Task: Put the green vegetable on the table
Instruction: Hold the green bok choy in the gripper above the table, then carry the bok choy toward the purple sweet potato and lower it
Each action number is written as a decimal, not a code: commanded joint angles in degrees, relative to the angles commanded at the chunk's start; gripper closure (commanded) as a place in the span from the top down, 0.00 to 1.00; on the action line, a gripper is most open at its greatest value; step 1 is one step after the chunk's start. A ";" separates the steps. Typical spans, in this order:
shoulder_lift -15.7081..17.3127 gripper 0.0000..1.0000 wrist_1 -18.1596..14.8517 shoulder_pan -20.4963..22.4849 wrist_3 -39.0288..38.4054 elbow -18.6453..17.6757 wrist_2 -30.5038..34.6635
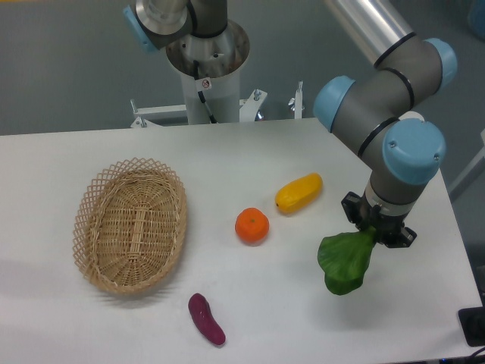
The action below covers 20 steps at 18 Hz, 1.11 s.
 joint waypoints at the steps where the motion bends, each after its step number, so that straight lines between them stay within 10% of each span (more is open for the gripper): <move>1: 0.09 0.27 0.00 -0.44 -1.76 -0.17 -0.44; 20: -5.18 0.27 5.53 -12.22 -30.33 -3.95 -2.02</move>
